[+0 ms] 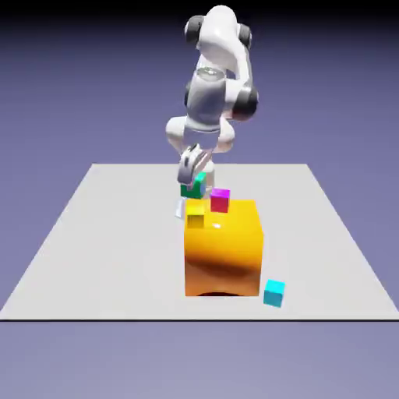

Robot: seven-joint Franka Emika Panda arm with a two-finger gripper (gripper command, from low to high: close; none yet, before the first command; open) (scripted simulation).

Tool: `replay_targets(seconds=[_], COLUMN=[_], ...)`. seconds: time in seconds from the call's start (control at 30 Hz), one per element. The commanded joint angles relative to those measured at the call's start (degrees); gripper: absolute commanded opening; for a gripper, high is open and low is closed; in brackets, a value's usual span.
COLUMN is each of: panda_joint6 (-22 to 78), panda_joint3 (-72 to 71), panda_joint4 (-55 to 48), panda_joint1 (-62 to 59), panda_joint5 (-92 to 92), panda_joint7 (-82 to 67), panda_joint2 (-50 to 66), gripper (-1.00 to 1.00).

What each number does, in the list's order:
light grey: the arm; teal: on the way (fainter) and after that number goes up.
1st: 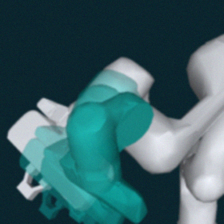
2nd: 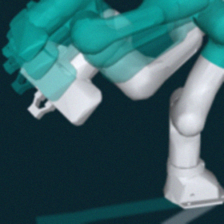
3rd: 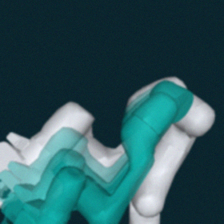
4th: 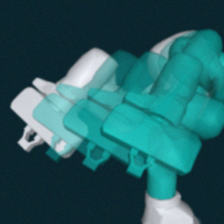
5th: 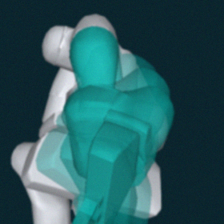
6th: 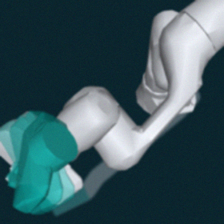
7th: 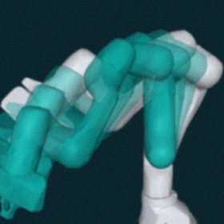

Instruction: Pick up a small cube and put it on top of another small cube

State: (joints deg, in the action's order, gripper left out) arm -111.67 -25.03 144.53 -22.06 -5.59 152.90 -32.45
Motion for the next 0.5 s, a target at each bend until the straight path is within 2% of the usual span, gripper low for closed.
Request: replay_targets(seconds=[0.0,0.2,0.37,0.4,0.47], panda_joint6=[1.5,8.6,-2.6,-2.6,-0.1], panda_joint3=[-0.3,-2.0,-4.6,-4.6,-4.0], panda_joint4=[0.8,4.4,13.2,13.2,11.2], panda_joint1=[0.9,5.5,6.0,6.0,5.9], panda_joint5=[-1.2,-6.6,-8.6,-8.6,-8.2], panda_joint7=[1.7,9.9,10.1,10.1,10.1], panda_joint2=[-2.1,-12.3,-9.7,-9.7,-10.3], gripper=[-1.00,-1.00,-1.00,1.00,1.00])
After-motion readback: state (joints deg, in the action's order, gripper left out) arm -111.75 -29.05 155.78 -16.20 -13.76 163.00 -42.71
